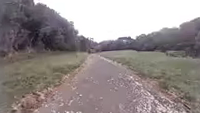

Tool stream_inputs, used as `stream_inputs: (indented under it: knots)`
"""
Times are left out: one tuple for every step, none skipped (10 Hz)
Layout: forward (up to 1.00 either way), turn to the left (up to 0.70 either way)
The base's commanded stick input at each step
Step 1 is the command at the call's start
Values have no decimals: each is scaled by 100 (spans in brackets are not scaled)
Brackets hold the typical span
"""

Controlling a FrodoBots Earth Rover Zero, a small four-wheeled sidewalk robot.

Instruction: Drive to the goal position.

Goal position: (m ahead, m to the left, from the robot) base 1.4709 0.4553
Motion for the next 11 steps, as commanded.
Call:
stream_inputs:
  knots:
    - [70,0]
    - [70,0]
    - [70,0]
    - [70,-3]
    - [70,-11]
    - [70,-20]
    - [70,-28]
    - [70,-35]
    - [70,-35]
    - [70,-35]
    - [70,-35]
